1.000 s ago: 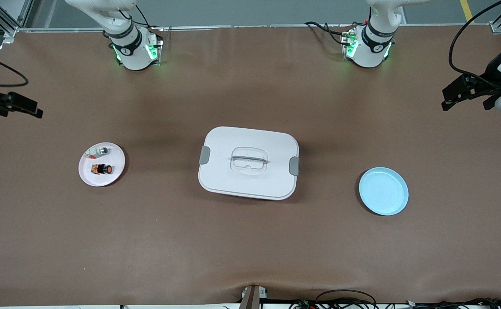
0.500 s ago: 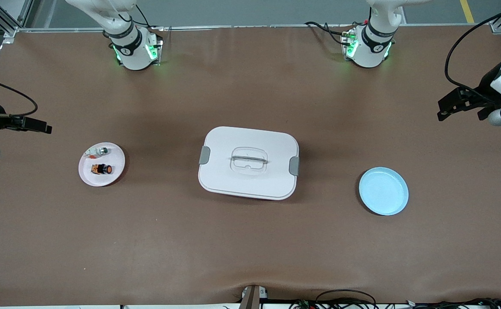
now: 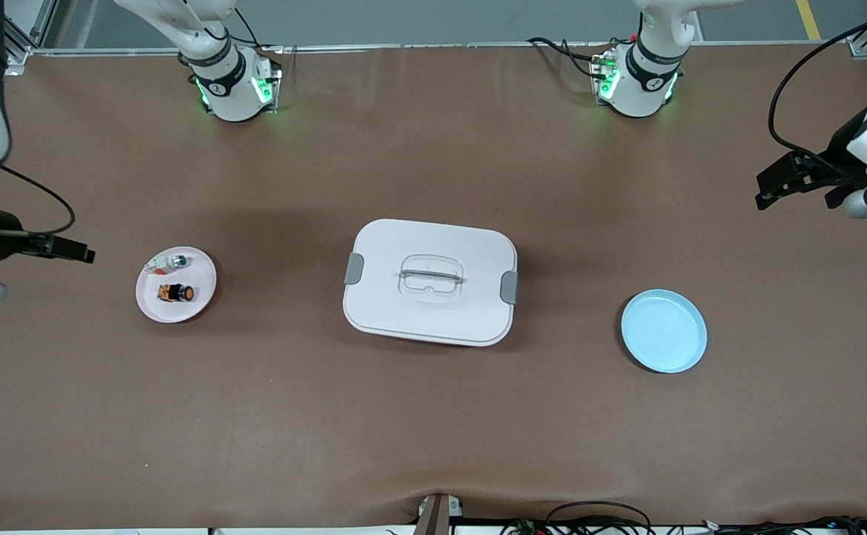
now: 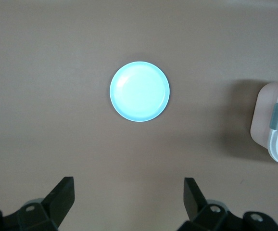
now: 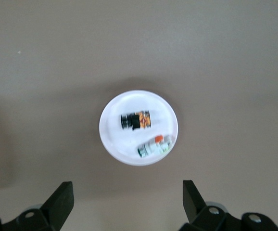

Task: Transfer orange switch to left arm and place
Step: 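Lower the right gripper over the black-orange switch on the white plate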

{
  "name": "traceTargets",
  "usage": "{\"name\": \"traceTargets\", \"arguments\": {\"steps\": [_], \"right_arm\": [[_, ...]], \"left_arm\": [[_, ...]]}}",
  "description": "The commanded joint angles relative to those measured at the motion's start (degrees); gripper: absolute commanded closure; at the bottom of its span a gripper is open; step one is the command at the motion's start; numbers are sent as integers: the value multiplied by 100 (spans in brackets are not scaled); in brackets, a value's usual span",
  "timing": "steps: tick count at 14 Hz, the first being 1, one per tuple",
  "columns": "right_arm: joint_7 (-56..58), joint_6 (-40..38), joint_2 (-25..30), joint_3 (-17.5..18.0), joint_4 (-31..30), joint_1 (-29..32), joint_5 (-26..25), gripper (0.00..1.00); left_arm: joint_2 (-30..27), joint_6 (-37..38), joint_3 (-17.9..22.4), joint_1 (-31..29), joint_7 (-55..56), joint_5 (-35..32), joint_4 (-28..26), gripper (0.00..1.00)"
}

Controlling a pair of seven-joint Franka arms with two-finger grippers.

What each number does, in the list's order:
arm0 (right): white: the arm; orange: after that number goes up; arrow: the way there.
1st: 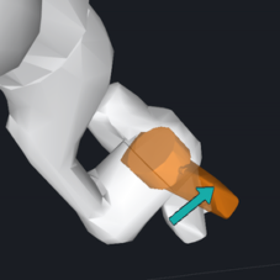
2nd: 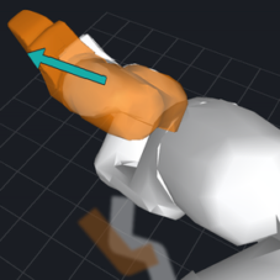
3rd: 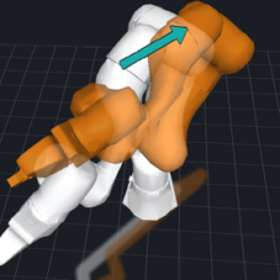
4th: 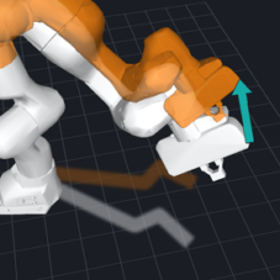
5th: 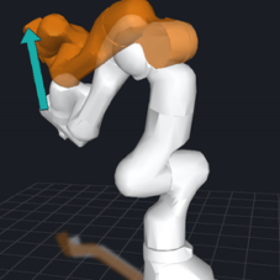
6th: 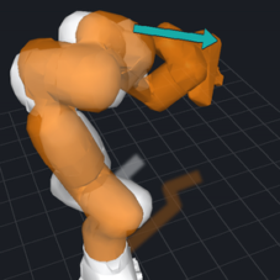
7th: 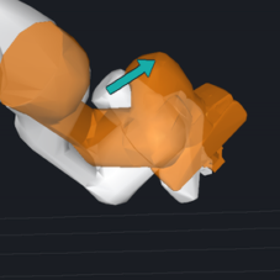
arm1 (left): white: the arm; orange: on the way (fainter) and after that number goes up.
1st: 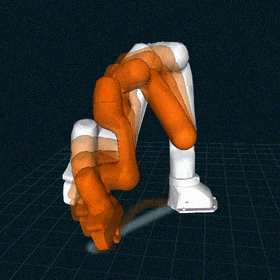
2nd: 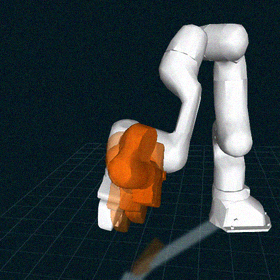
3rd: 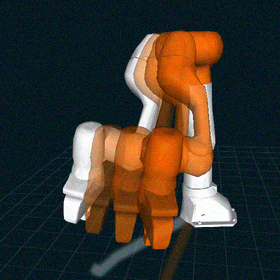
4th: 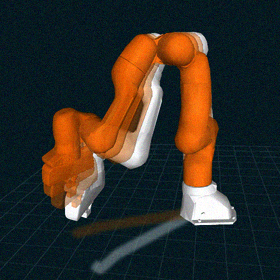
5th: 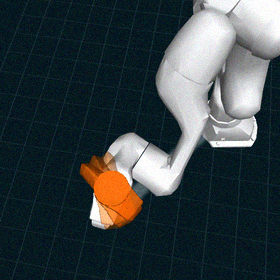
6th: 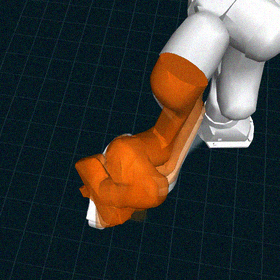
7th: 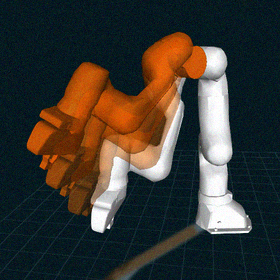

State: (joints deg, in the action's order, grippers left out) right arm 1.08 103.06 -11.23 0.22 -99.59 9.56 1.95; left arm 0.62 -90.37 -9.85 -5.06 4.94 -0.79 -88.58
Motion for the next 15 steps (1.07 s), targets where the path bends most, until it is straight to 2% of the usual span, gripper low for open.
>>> {"name": "traceTargets", "arguments": {"steps": [1,8,15], "right_arm": [[-91,749,7,74,-648,90,-2,0],[-196,2217,-441,100,-1457,64,51,0],[568,2772,-1012,118,-1616,90,253,0]], "left_arm": [[26,64,-17,-48,77,18,43,0],[-35,143,-17,-39,68,17,60,0],[-70,152,-70,-30,68,70,78,0]]}}
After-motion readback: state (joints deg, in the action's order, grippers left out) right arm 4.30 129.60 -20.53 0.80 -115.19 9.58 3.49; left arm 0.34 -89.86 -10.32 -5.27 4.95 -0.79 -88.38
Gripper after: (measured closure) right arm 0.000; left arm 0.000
